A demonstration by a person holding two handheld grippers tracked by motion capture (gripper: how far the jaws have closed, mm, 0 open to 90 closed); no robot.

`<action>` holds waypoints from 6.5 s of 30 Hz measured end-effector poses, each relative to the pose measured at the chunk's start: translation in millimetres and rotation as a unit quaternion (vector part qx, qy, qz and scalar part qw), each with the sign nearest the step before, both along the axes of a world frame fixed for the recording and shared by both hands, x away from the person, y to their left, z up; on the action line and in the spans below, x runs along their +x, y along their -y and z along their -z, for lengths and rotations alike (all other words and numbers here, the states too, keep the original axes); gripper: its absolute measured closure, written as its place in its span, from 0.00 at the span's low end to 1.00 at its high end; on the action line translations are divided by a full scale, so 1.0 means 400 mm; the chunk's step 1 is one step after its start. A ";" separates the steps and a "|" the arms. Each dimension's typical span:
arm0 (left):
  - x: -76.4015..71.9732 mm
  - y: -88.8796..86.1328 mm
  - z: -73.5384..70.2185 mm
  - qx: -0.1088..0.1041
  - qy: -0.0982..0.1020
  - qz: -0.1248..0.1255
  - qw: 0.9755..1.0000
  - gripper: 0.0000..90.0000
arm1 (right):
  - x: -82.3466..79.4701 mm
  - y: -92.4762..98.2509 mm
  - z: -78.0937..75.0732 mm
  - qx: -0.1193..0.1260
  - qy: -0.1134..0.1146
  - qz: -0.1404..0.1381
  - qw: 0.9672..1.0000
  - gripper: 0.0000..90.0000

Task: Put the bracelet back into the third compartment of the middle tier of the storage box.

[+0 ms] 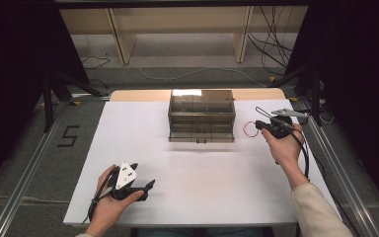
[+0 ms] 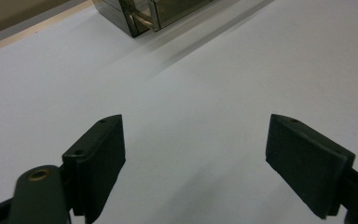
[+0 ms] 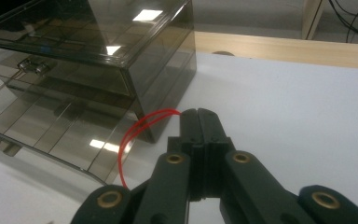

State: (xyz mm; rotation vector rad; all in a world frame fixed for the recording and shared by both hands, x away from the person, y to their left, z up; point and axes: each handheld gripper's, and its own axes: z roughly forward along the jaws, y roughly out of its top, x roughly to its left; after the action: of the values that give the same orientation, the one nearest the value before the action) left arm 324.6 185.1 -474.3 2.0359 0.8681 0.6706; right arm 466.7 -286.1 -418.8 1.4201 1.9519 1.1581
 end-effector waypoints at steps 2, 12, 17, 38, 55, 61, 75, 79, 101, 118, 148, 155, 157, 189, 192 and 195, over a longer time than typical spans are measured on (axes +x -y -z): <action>0.000 0.000 0.000 0.000 0.000 0.000 1.000 0.22 | 0.003 -0.002 -0.001 0.000 0.004 -0.001 1.000 1.00; 0.000 -0.001 0.000 0.000 -0.001 0.000 1.000 0.22 | 0.009 -0.011 -0.009 0.003 0.008 -0.003 1.000 1.00; 0.001 0.000 0.000 0.000 -0.001 0.000 1.000 0.22 | 0.011 -0.018 -0.015 0.004 0.009 -0.005 1.000 1.00; 0.001 -0.001 0.000 0.001 0.000 0.000 1.000 0.22 | 0.024 -0.044 -0.026 0.008 0.017 -0.011 1.000 1.00; 0.001 -0.001 0.000 -0.002 0.001 -0.002 1.000 0.22 | 0.028 -0.081 -0.030 0.006 0.021 -0.026 0.999 1.00; 0.000 -0.001 0.000 -0.002 0.002 -0.002 1.000 0.22 | 0.030 -0.090 -0.033 0.006 0.024 -0.030 0.999 1.00; 0.000 -0.001 0.000 -0.002 0.002 -0.002 1.000 0.22 | 0.034 -0.110 -0.035 0.007 0.025 -0.038 0.999 1.00; 0.000 -0.001 0.000 -0.002 0.002 -0.002 1.000 0.22 | 0.035 -0.115 -0.037 0.008 0.025 -0.038 0.999 1.00; 0.000 -0.001 0.000 -0.003 0.002 -0.002 1.000 0.22 | 0.042 -0.141 -0.033 0.005 0.023 -0.049 0.998 1.00; 0.000 -0.002 -0.001 -0.002 0.002 -0.001 1.000 0.22 | 0.047 -0.173 -0.025 -0.002 0.022 -0.063 0.998 1.00; 0.000 -0.002 -0.001 -0.002 0.002 -0.001 1.000 0.22 | 0.052 -0.201 -0.008 -0.019 0.015 -0.077 0.997 1.00; 0.000 -0.002 -0.001 -0.002 0.002 -0.001 1.000 0.22 | 0.054 -0.204 -0.003 -0.025 0.014 -0.080 0.996 1.00; 0.000 -0.002 -0.001 -0.001 0.002 0.000 1.000 0.22 | 0.054 -0.204 -0.002 -0.026 0.011 -0.079 0.996 1.00; 0.001 -0.001 0.000 -0.003 0.002 -0.001 1.000 0.22 | 0.061 -0.216 0.030 -0.048 -0.005 -0.090 0.995 1.00; 0.001 0.000 0.001 -0.005 0.002 -0.001 1.000 0.22 | 0.062 -0.216 0.032 -0.050 -0.008 -0.088 0.995 1.00; 0.001 -0.001 0.000 -0.003 0.002 -0.001 1.000 0.22 | 0.063 -0.217 0.036 -0.053 -0.008 -0.088 0.995 1.00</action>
State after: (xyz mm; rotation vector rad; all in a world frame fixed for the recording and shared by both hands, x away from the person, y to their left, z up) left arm 325.1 185.3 -474.5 2.0276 0.8682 0.6714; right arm 491.9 -199.2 -433.1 1.2273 2.1518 1.1034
